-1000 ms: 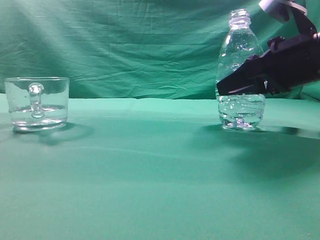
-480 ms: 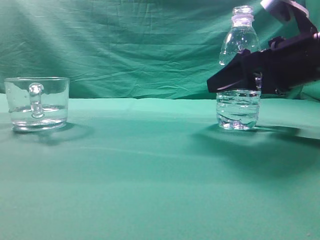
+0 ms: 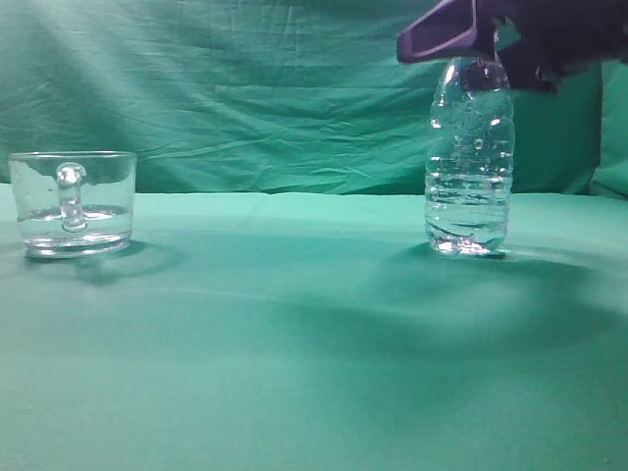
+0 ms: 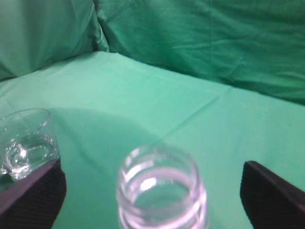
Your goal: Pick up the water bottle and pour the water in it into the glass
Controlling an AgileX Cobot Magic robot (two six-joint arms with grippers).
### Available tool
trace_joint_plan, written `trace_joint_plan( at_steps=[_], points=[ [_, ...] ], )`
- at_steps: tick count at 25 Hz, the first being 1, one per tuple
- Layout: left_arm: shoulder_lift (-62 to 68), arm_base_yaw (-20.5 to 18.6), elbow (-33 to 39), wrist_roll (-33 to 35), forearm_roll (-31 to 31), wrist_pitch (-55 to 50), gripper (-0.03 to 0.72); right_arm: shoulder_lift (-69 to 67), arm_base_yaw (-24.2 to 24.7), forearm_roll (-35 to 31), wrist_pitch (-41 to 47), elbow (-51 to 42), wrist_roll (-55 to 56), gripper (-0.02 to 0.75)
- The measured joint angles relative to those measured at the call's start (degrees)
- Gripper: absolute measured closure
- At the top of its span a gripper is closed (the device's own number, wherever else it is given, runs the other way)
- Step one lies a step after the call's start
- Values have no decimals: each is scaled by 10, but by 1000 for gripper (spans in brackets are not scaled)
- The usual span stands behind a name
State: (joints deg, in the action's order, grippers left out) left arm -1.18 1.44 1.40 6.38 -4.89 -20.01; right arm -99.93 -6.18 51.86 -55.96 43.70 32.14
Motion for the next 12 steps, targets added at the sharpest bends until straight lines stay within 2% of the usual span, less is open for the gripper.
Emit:
trace_joint_plan(
  at_steps=[3, 5, 8, 11, 12],
  points=[
    [0, 0, 0, 0, 0, 0, 688, 66, 0, 7, 25, -1, 15, 68],
    [0, 0, 0, 0, 0, 0, 688, 109, 0, 15, 33, -1, 42, 139],
    [0, 0, 0, 0, 0, 0, 688, 179, 0, 43, 52, -1, 112, 309],
    [0, 0, 0, 0, 0, 0, 688, 255, 0, 110, 88, -3, 199, 575],
    [0, 0, 0, 0, 0, 0, 688, 276, 0, 141, 104, -3, 228, 633]
  ],
)
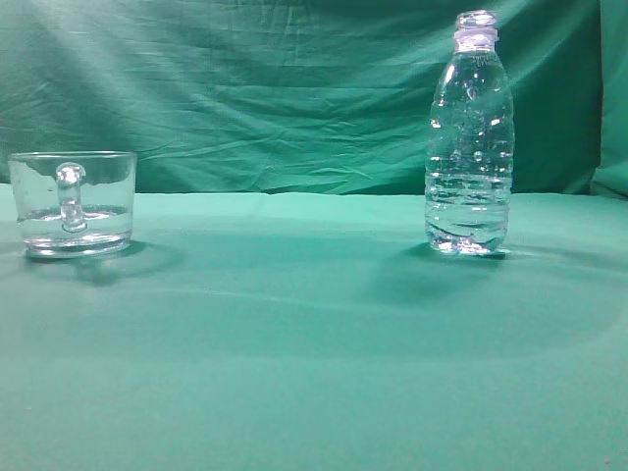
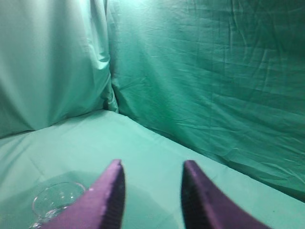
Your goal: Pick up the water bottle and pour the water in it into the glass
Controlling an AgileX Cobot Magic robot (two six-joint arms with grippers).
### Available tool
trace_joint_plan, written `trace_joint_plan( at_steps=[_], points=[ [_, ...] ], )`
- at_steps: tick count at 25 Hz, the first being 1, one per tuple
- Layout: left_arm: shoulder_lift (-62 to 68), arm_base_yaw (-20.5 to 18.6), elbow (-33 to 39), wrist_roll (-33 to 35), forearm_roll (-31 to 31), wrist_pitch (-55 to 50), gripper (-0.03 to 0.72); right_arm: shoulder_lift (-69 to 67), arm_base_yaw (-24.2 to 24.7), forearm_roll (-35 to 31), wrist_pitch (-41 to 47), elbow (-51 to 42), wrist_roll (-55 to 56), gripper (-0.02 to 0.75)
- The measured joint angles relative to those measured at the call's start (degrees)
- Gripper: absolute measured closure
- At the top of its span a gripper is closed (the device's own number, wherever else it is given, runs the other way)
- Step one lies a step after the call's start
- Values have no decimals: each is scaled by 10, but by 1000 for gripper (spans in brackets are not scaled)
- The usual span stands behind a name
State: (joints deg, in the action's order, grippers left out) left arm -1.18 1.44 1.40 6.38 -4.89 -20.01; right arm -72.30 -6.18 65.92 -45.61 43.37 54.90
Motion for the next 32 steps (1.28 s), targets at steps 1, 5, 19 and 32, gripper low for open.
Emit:
trace_joint_plan(
  at_steps=[1, 5, 19, 32],
  points=[
    [0, 0, 0, 0, 0, 0, 688, 26, 0, 30, 15, 0, 29, 676],
    [0, 0, 0, 0, 0, 0, 688, 124, 0, 104, 78, 0, 154, 738],
    [0, 0, 0, 0, 0, 0, 688, 363, 0, 198, 83, -1, 312, 738],
    [0, 0, 0, 0, 0, 0, 688, 439, 0, -189, 461, -17, -51, 738]
  ],
)
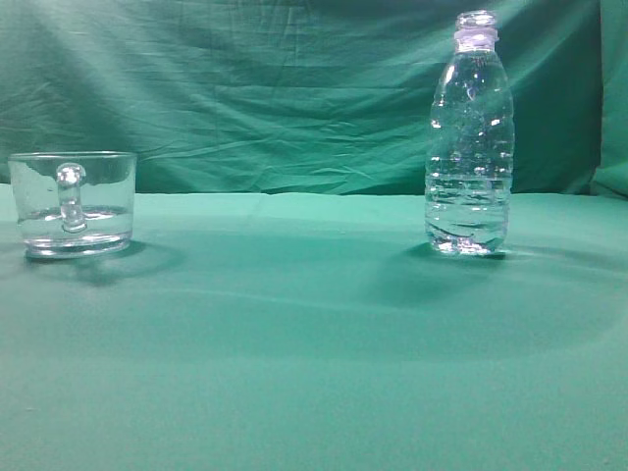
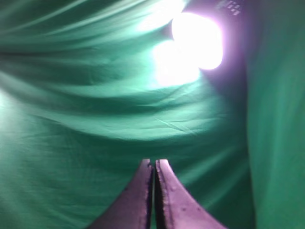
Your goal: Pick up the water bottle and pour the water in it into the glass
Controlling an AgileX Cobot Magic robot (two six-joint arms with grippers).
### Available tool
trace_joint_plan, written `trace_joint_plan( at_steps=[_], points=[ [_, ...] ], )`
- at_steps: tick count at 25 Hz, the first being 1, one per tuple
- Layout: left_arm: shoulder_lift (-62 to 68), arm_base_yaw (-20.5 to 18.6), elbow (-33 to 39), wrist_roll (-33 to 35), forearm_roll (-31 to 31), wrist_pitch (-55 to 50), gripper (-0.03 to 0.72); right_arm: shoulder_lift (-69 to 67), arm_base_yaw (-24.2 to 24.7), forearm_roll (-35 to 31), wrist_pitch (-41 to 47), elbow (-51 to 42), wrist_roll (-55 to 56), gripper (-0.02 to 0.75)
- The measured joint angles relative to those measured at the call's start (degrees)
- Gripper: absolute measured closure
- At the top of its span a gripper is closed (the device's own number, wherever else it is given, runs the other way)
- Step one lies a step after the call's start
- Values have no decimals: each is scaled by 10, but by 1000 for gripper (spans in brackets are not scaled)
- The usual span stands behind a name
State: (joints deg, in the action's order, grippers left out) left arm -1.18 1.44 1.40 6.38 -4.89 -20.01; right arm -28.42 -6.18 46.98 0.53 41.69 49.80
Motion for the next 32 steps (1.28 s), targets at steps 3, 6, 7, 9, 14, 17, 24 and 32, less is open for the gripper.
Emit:
trace_joint_plan(
  at_steps=[3, 6, 7, 9, 14, 17, 24, 32],
  points=[
    [0, 0, 0, 0, 0, 0, 688, 1, 0, -228, 80, -12, -269, 738],
    [0, 0, 0, 0, 0, 0, 688, 11, 0, -373, 195, -30, -459, 738],
    [0, 0, 0, 0, 0, 0, 688, 19, 0, -389, 220, -39, -494, 738],
    [0, 0, 0, 0, 0, 0, 688, 47, 0, -409, 244, -71, -521, 738],
    [0, 0, 0, 0, 0, 0, 688, 135, 0, -419, 227, -180, -506, 738],
    [0, 0, 0, 0, 0, 0, 688, 194, 0, -421, 218, -250, -499, 738],
    [0, 0, 0, 0, 0, 0, 688, 287, 0, -423, 219, -371, -481, 738],
    [0, 0, 0, 0, 0, 0, 688, 290, 0, -448, 219, -432, -480, 738]
  ],
)
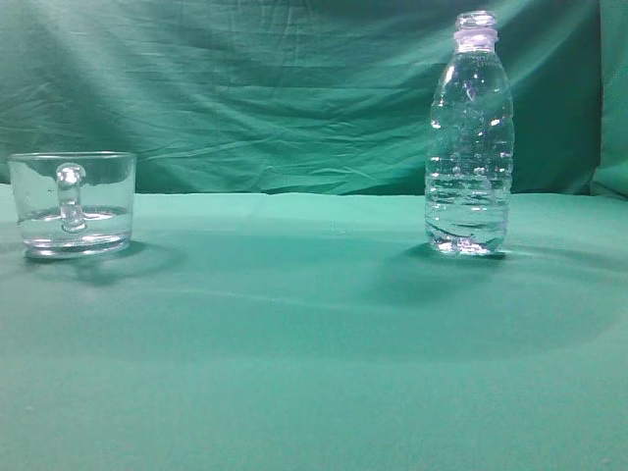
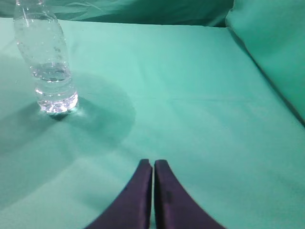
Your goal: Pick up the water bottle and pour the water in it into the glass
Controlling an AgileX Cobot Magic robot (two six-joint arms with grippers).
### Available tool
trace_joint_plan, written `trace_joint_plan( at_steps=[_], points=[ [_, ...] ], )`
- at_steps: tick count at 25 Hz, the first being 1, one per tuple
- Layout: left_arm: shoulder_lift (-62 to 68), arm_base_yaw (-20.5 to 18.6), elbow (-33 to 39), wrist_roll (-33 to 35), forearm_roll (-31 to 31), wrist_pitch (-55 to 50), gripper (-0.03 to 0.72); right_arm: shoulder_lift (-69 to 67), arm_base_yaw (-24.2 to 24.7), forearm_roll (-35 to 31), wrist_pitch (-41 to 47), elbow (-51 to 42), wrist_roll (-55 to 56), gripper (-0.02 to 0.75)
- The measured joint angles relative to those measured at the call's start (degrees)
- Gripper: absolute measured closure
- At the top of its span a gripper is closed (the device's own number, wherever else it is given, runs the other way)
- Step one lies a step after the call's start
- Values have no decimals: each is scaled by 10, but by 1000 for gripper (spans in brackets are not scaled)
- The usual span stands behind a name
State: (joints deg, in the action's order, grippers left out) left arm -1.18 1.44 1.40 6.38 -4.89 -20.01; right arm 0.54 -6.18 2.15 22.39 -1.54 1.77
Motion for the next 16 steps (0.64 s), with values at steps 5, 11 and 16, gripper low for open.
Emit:
trace_joint_plan(
  at_steps=[5, 11, 16],
  points=[
    [0, 0, 0, 0, 0, 0, 688, 0, 0, -5, -1, 0, -2, 738],
    [0, 0, 0, 0, 0, 0, 688, 0, 0, -6, 1, 0, -3, 738],
    [0, 0, 0, 0, 0, 0, 688, 0, 0, -6, 0, 0, -2, 738]
  ],
)
